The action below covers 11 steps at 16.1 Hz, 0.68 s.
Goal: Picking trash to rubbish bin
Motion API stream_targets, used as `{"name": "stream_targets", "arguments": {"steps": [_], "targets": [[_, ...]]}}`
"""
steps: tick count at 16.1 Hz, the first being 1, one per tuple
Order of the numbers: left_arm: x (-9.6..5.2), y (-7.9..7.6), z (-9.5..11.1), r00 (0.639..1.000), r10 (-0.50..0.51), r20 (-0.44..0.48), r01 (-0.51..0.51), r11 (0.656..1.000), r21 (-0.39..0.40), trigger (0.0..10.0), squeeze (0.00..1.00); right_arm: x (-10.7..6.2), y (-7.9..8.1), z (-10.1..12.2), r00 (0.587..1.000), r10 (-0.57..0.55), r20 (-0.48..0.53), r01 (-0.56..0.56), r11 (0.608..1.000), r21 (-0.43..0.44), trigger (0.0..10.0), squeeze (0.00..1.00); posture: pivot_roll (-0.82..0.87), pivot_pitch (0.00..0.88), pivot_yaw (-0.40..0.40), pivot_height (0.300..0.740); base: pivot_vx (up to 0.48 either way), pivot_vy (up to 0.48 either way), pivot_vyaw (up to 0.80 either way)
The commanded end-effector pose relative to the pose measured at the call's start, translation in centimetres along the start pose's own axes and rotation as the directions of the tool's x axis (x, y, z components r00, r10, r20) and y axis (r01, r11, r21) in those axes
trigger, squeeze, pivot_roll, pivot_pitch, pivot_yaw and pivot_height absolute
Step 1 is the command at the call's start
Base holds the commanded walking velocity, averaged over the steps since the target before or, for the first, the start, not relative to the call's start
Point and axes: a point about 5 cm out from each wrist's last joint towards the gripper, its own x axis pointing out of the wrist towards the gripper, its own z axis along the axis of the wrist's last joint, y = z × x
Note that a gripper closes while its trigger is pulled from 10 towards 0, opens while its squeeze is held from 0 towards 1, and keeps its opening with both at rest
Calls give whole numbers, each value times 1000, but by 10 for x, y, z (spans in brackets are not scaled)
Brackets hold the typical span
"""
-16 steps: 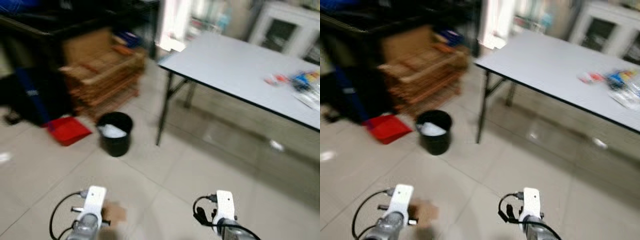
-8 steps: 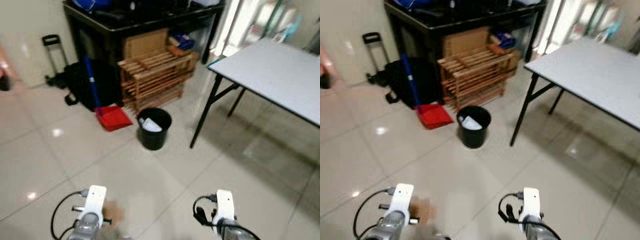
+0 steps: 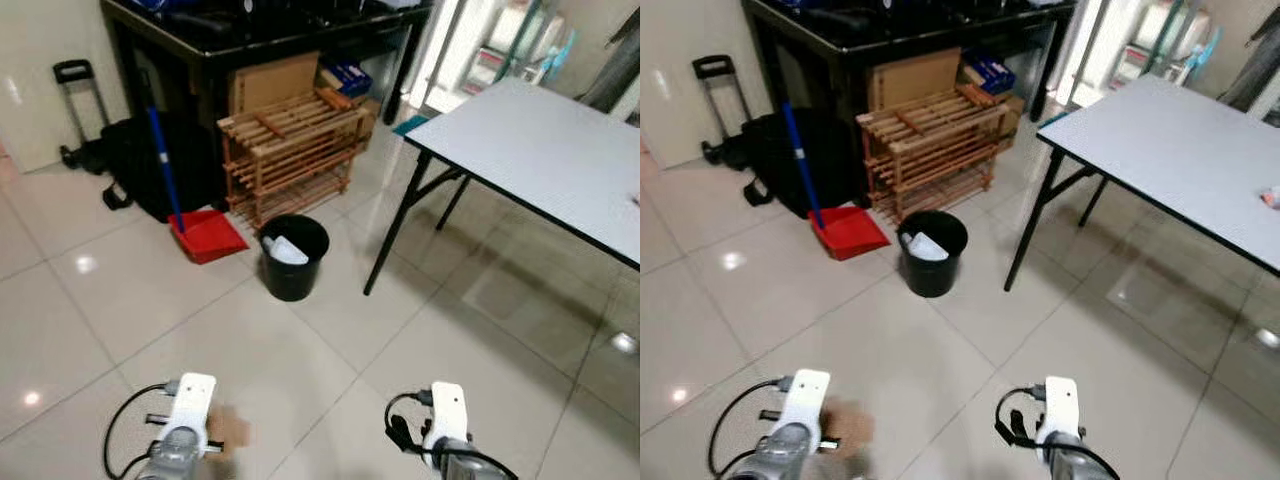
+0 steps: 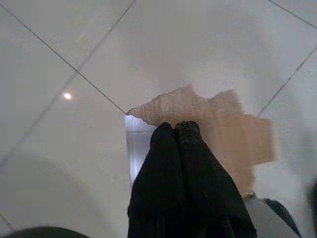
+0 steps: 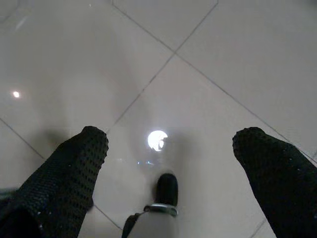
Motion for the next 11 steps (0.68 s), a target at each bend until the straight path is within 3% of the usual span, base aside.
{"name": "stream_targets", "arguments": {"steps": [1,11], "targets": [[0,-6,2,1000,-5,4,5,1000,-2,10000,0,-2,-8,-5,1000,-21,-11,21,1000,21,10000,0,-42,53,-97,740,307,0,0],[0,-5,2,1000,-4,0,4,1000,-2,10000,0,-2,-6,-5,1000,-6,-14,7,1000,21,10000,0,-40,52,-95,740,317,0,0]]}}
